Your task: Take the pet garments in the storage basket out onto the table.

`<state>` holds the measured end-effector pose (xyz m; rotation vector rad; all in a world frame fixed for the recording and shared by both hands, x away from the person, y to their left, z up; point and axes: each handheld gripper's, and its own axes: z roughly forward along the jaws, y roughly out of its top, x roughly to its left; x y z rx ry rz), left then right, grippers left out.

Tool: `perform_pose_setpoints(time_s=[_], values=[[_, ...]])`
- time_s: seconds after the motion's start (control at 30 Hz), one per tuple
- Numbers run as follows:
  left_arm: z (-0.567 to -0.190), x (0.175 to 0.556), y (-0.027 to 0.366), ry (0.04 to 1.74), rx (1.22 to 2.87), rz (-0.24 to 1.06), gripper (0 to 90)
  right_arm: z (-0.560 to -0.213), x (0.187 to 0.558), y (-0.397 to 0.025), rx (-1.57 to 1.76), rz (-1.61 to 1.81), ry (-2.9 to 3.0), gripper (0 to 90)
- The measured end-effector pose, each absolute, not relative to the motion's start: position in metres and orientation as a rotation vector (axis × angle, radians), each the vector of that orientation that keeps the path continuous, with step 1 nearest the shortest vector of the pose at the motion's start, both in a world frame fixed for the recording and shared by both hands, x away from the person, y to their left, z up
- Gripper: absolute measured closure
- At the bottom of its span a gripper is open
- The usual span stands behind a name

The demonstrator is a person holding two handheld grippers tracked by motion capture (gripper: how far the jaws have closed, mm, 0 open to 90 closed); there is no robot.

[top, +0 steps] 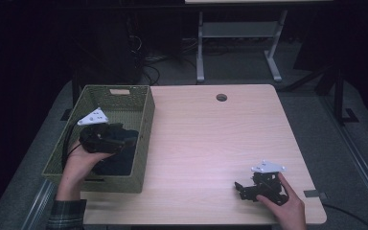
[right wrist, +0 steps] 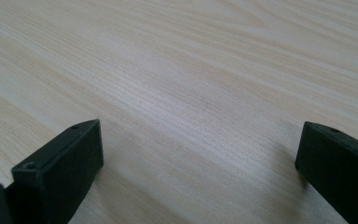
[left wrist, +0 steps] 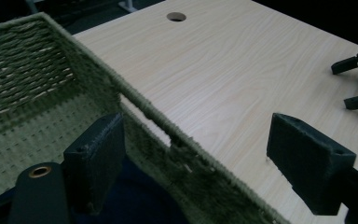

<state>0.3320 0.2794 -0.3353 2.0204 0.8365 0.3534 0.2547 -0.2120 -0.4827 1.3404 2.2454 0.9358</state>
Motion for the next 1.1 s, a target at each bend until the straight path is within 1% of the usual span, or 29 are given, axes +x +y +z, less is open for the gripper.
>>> perform_pose_setpoints(time_s=[0.47, 0.67, 0.93, 1.0, 1.03, 1.1], values=[[-0.343, 0.334, 0.321, 0.93, 2.042, 0.386, 24.7, -0.483, 0.255, -0.212, 1.339, 0.936, 2.246, 0.4], [-0.346, 0.332, 0.341, 0.979, 2.066, 0.401, 29.2, -0.483, 0.255, -0.212, 1.339, 0.936, 2.245, 0.4], [-0.355, 0.332, 0.352, 1.025, 2.123, 0.372, 32.9, -0.483, 0.255, -0.212, 1.339, 0.936, 2.246, 0.4], [-0.356, 0.332, 0.355, 1.023, 2.144, 0.37, 35.5, -0.483, 0.255, -0.212, 1.339, 0.936, 2.246, 0.5], [-0.357, 0.333, 0.356, 1.041, 2.137, 0.352, 35.8, -0.483, 0.255, -0.212, 1.339, 0.936, 2.245, 0.4], [-0.357, 0.334, 0.357, 1.03, 2.143, 0.357, 36.9, -0.483, 0.255, -0.212, 1.339, 0.936, 2.246, 0.4]])
